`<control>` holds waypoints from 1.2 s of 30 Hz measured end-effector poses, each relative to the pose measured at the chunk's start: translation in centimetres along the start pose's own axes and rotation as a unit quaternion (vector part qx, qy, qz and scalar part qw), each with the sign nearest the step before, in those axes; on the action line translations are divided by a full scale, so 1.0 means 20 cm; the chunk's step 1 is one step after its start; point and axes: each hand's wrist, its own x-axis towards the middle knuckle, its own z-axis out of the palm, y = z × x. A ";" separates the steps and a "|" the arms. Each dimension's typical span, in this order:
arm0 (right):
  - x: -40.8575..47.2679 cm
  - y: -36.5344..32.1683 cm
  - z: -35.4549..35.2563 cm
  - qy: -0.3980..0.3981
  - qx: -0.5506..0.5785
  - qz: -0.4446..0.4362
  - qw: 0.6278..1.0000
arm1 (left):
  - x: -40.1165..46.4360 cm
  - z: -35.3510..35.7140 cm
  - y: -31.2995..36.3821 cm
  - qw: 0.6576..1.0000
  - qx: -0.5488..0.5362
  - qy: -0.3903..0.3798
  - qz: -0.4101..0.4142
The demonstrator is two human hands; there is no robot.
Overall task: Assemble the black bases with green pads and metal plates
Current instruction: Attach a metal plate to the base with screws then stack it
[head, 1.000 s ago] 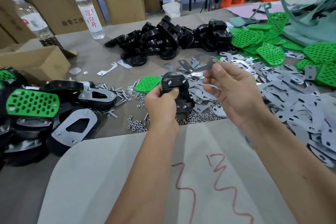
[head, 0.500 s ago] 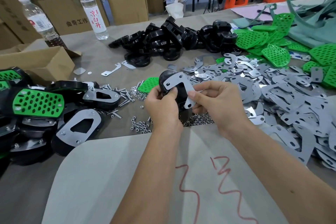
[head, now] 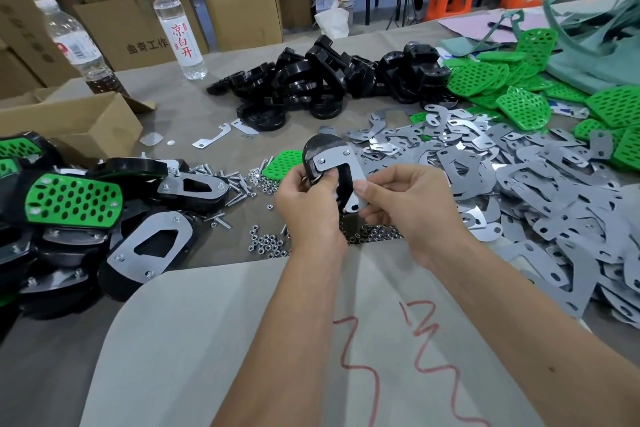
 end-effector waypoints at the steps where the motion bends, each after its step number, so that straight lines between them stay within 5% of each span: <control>1: 0.00 0.00 0.00 -0.004 0.002 0.011 1.000 | 0.00 0.00 0.00 1.000 0.000 -0.001 0.003; 12: 0.03 -0.01 -0.02 -0.034 -0.124 0.043 0.991 | -0.01 -0.01 0.03 0.999 0.020 -0.039 0.017; 23: 0.03 -0.01 -0.04 -0.015 -0.032 0.010 0.999 | -0.04 -0.07 0.11 0.964 0.205 -0.162 0.053; 29: 0.02 -0.01 -0.04 -0.002 -0.035 -0.003 0.999 | -0.04 -0.10 0.14 0.960 0.201 -0.190 0.036; 36: 0.03 -0.03 -0.06 0.057 -0.237 -0.055 0.968 | -0.04 -0.09 0.11 0.966 0.181 -0.182 0.025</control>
